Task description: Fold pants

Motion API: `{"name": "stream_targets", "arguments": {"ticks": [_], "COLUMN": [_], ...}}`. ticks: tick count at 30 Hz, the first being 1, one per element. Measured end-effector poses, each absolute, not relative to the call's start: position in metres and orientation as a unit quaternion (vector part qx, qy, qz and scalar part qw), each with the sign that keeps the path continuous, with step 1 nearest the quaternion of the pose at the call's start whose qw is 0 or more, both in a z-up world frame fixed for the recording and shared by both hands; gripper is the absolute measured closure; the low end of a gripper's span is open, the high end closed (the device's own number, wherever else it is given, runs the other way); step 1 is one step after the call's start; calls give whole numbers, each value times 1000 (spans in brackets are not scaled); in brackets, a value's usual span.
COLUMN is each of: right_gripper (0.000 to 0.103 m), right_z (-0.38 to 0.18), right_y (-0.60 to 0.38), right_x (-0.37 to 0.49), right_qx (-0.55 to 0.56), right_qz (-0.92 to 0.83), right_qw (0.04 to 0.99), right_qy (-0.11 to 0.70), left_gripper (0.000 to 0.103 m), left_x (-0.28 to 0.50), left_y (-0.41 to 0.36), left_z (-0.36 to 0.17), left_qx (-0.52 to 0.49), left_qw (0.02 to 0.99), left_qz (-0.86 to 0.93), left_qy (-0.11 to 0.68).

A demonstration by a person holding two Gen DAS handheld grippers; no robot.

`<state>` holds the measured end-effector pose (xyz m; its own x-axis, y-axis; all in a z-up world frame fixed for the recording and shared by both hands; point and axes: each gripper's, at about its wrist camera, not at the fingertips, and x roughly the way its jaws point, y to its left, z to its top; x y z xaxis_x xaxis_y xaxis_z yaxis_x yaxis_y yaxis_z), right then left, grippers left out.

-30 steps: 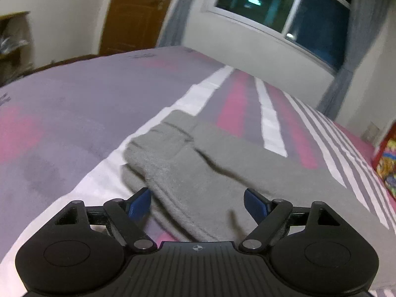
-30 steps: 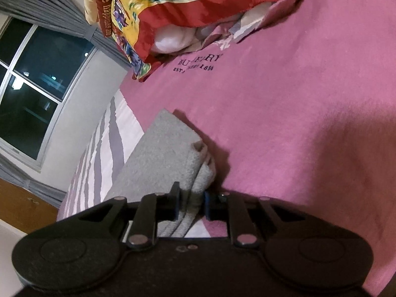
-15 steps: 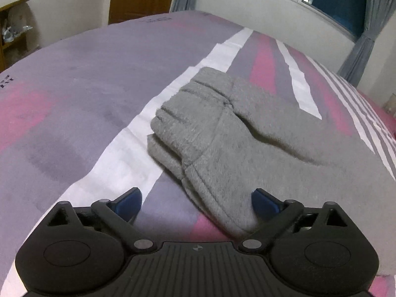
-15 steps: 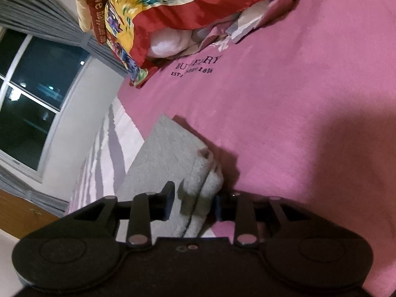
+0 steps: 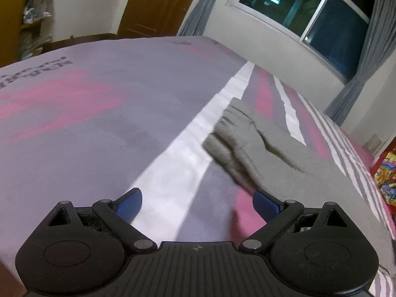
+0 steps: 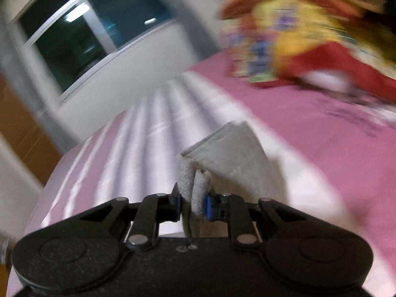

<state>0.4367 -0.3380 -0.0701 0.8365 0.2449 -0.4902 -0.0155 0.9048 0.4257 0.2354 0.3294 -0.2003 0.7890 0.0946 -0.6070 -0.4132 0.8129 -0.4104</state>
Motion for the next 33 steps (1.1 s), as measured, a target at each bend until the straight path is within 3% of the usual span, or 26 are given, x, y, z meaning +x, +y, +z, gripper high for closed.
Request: {"name": "stream_targets", "arguments": {"ticks": [5, 11, 15, 22, 24, 25, 26, 27, 28, 30, 31, 32, 33], "right_gripper": [86, 85, 85, 84, 79, 70, 53, 45, 44, 64, 83, 92, 90], "right_z": [-86, -134, -155, -151, -155, -158, -160, -157, -152, -140, -137, -134, -131], "right_y": [-211, -92, -69, -68, -63, -60, -57, -56, -57, -68, -75, -85, -98], "right_x": [452, 415, 388, 367, 362, 360, 361, 357, 352, 343, 343, 342, 339], "right_qx": [134, -52, -166, -191, -180, -175, -166, -146, -121, -70, -54, -36, -17], "right_qz": [186, 301, 307, 330, 341, 348, 356, 369, 385, 383, 364, 341, 323], "right_qw": [921, 887, 884, 876, 870, 865, 861, 859, 857, 869, 877, 888, 898], "right_qy": [316, 345, 310, 297, 307, 315, 322, 325, 320, 306, 308, 308, 299], "left_gripper": [8, 8, 8, 7, 7, 7, 7, 7, 7, 7, 8, 8, 8], "left_x": [204, 180, 174, 177, 179, 181, 182, 185, 188, 194, 199, 206, 213], "left_y": [341, 348, 350, 344, 340, 337, 334, 331, 326, 316, 310, 301, 292], "left_z": [-204, -209, -212, -211, -211, -211, -210, -208, -206, -199, -196, -192, -188], "left_qx": [-265, -269, -274, -267, -267, -265, -263, -262, -262, -265, -266, -266, -265], "left_qw": [909, 909, 909, 910, 909, 910, 910, 910, 910, 912, 913, 915, 916], "left_qz": [137, 135, 133, 136, 135, 134, 132, 130, 126, 108, 98, 80, 62], "left_qy": [292, 288, 286, 287, 288, 290, 293, 295, 297, 293, 293, 295, 293]}}
